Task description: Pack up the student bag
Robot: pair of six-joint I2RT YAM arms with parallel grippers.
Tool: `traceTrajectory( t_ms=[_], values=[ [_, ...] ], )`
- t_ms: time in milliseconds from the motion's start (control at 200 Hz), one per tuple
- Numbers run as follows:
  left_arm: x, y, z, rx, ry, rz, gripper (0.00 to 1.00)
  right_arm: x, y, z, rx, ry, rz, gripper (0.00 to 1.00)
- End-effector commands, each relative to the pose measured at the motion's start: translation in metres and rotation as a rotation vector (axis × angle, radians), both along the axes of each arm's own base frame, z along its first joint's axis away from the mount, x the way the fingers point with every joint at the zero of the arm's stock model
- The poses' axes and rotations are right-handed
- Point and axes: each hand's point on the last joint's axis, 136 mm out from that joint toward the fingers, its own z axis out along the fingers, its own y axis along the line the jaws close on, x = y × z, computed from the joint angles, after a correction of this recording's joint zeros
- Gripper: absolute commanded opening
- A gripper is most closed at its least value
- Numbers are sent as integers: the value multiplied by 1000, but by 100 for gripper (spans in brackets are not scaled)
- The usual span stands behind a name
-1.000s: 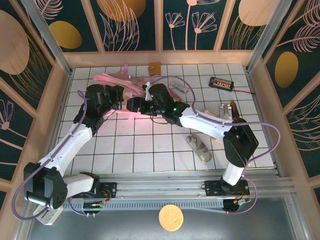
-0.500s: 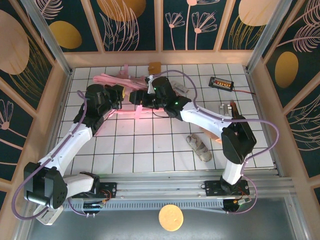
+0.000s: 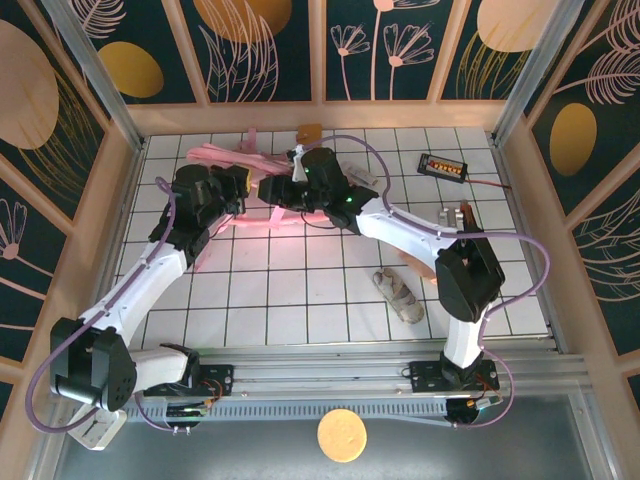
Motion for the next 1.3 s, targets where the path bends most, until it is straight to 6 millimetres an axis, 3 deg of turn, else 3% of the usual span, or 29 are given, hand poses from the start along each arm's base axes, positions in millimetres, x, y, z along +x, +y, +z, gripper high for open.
traceTrajectory(
  t_ms=[0,185,380,460,480,595,921,1036,1296],
  values=[
    [-9,-32,62,-88,-148,-128,0,26,-3,29,49,-82,-64,42],
    [-11,-35,57,-90,-139,-133,0,31,-7,31,36,-88,-82,30],
    [-9,-32,54,-67,-144,-120,0,25,-20,23,-3,-56,-83,0],
    [-8,-29,51,-36,-145,-113,0,17,-31,11,-47,-16,-82,0],
    [-8,-29,38,-24,-122,-113,0,15,-34,9,-56,-6,-79,0],
    [-9,-26,23,24,-109,-118,0,3,-58,-15,-136,71,-74,0],
    [-11,4,7,157,-104,-155,0,-12,-136,-81,-350,248,-104,0],
    [-15,20,1,222,-89,-191,0,-15,-154,-92,-383,268,-107,0],
    [-19,54,-27,285,-37,-185,0,-28,-173,-109,-446,296,-98,0]
  ],
)
